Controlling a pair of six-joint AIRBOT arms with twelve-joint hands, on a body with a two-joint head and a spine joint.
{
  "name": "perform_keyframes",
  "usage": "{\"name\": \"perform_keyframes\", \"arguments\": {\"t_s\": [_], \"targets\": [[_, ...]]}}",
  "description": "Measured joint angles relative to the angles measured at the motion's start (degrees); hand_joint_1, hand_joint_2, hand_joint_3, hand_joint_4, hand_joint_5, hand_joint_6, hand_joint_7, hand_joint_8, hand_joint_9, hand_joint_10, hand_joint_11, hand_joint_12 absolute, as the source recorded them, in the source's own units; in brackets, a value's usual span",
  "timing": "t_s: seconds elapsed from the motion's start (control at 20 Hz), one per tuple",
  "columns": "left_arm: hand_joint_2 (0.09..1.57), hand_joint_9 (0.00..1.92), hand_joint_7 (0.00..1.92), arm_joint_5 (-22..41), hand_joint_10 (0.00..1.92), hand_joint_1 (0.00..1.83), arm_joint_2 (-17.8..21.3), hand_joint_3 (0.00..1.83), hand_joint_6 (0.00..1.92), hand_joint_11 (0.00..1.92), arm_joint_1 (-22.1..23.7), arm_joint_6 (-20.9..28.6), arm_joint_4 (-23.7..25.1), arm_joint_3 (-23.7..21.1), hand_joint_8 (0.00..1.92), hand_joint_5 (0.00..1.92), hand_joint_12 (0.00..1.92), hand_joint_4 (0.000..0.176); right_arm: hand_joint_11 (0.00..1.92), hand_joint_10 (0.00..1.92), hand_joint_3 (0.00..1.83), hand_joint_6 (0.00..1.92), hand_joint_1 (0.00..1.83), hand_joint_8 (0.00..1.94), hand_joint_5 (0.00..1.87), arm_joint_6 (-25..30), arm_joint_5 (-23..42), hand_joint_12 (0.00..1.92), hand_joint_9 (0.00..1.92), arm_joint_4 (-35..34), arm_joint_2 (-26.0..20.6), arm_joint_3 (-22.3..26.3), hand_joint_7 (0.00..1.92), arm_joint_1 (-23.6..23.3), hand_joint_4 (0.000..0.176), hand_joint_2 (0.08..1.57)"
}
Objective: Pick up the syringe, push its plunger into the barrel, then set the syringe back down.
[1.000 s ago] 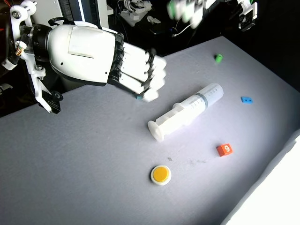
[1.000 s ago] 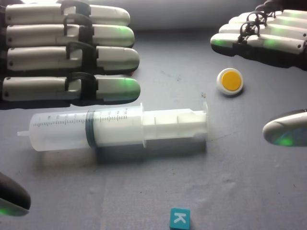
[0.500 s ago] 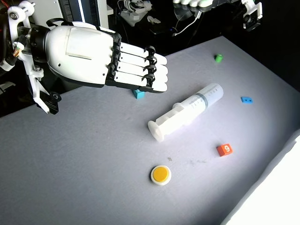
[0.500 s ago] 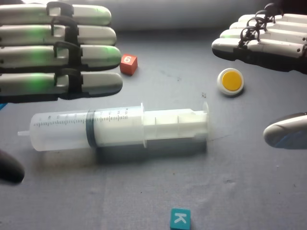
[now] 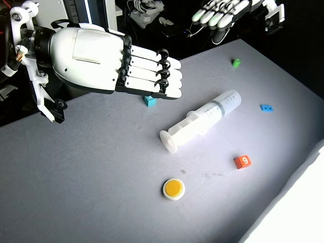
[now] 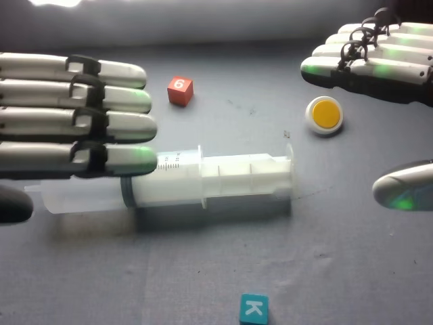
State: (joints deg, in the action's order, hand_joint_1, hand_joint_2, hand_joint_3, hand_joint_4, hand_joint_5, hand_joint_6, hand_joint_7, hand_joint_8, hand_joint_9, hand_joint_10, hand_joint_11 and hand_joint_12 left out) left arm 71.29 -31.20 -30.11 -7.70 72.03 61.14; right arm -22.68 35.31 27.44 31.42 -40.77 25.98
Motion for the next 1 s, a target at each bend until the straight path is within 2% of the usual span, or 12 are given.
{"name": "perform_keyframes", "arguments": {"t_s": [0.15,0.4,0.45,0.55,0.75,0.85,0.9,1.0], "targets": [[0.99,0.00,0.00,-9.38,0.00,1.14,1.42,0.02,0.00,0.00,1.38,3.56,-1.60,-3.45,0.00,0.00,0.00,0.000,0.00,0.00,0.01,0.00,0.00,0.00,0.00,-0.04,0.02,0.00,0.00,0.15,0.02,0.00,0.00,0.00,0.000,1.16],[1.00,0.00,0.00,-35.98,0.00,1.12,3.63,0.02,0.00,0.00,1.25,8.28,-4.81,-10.64,0.00,0.00,0.00,0.000,0.00,0.00,0.01,0.00,0.00,0.00,0.00,-0.50,1.60,0.00,0.00,0.04,-0.04,-0.07,0.00,0.70,0.000,1.17],[1.00,0.00,0.00,-39.98,0.00,1.11,3.93,0.02,0.00,0.00,1.25,8.83,-6.78,-11.76,0.00,0.00,0.00,0.000,0.00,0.00,0.01,0.00,0.00,0.00,0.00,-0.63,1.31,0.00,0.00,0.42,-0.04,-0.07,0.00,0.70,0.000,1.17],[1.01,0.00,0.00,-51.93,0.00,1.12,4.28,0.02,0.00,0.01,1.51,9.66,-13.88,-14.95,0.00,0.00,0.00,0.000,0.00,0.00,0.01,0.00,0.00,0.00,0.00,-0.74,1.44,0.00,0.00,0.20,-0.04,-0.17,0.00,0.70,0.000,1.17],[1.01,0.00,0.00,-71.89,0.00,1.17,4.28,0.02,0.00,0.04,2.67,9.70,-23.78,-18.29,0.00,0.00,0.02,0.000,0.00,0.00,0.01,0.00,0.00,0.00,0.00,-1.31,1.42,0.00,0.00,0.07,-0.04,-0.22,0.00,0.70,0.000,1.17],[1.02,0.00,0.00,-77.61,0.00,1.17,4.28,0.02,0.00,0.04,2.97,9.68,-27.63,-19.65,0.00,0.00,0.03,0.000,0.00,0.00,0.00,0.00,0.00,0.00,0.00,-1.31,1.42,0.00,0.00,0.00,-0.04,-0.22,0.00,0.70,0.000,1.16],[1.03,0.00,0.00,-80.08,0.00,1.17,4.28,0.00,0.00,0.01,3.41,9.70,-29.59,-20.37,0.00,0.00,0.17,0.000,0.00,0.00,0.00,0.00,0.00,0.00,0.00,-1.36,1.49,0.00,0.00,-0.42,-0.04,-0.22,0.00,0.70,0.000,1.17],[1.03,0.00,0.00,-83.21,0.00,1.15,4.28,0.00,0.00,0.00,4.26,9.73,-32.04,-21.70,0.00,0.00,0.25,0.000,0.00,0.00,0.00,0.00,0.00,0.00,0.00,-1.38,1.70,0.00,0.00,-1.62,-0.04,-0.26,0.00,0.72,0.000,1.17]]}}
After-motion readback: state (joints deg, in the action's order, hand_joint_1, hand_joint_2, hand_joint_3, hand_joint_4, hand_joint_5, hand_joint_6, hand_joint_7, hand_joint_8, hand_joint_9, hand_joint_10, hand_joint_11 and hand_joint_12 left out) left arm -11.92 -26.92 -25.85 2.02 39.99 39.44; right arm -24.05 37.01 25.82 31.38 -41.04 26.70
